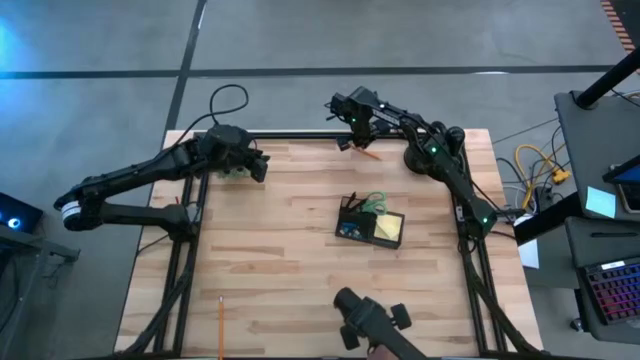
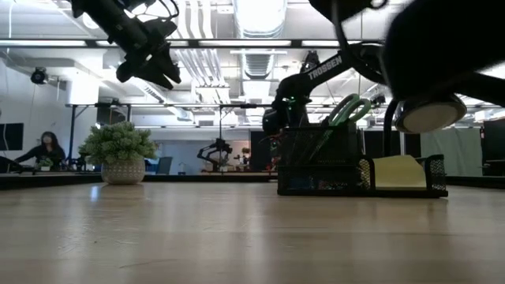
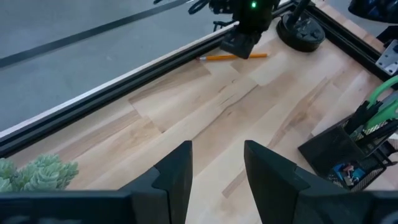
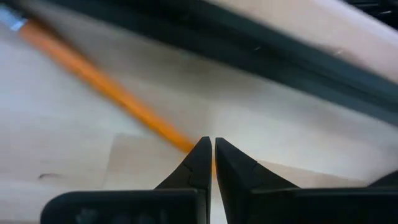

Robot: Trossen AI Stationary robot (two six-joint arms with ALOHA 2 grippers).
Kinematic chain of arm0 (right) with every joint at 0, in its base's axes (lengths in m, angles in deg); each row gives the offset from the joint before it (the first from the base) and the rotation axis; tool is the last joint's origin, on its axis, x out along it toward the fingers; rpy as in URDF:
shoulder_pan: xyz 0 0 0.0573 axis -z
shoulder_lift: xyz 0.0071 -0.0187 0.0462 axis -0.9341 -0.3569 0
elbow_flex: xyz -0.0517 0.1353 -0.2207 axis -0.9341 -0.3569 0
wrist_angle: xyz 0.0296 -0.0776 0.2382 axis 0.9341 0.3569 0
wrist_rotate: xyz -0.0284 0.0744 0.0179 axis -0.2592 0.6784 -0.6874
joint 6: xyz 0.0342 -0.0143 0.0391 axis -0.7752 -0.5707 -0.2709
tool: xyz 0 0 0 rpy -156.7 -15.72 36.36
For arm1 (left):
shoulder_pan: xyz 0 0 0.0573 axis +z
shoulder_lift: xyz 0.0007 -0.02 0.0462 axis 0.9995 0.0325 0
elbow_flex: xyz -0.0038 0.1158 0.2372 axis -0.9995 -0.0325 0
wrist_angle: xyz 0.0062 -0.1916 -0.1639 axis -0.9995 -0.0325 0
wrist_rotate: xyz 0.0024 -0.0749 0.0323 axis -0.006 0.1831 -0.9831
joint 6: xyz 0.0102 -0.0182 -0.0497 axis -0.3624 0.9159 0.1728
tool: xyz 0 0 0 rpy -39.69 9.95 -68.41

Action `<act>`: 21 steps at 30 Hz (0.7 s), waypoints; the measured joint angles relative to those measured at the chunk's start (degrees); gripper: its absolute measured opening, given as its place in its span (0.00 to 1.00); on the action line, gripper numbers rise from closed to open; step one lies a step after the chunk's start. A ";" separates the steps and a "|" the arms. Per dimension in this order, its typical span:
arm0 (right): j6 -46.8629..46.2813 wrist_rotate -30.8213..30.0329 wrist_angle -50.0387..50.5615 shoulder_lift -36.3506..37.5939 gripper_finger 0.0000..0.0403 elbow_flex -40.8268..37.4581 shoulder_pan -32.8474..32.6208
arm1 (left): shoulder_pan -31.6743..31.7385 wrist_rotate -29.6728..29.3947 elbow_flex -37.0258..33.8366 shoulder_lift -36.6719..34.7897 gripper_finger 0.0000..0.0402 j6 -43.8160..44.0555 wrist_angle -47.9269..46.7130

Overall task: Pick and place office supplies into organizer
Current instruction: Put the right orange pencil into the black mesh organizer

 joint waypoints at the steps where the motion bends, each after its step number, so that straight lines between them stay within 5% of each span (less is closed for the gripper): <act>1: 0.22 -0.12 0.12 0.00 0.03 -0.02 0.48 | 0.00 -0.01 0.00 -0.02 0.32 0.01 -0.02; 11: 1.01 0.84 0.53 0.00 0.03 -2.06 1.87 | 0.00 -0.32 -0.02 0.07 0.32 -0.31 0.08; 21: 11.97 16.54 2.03 0.31 0.03 -2.60 -3.15 | 0.00 -2.44 -0.55 0.07 0.32 -0.39 1.23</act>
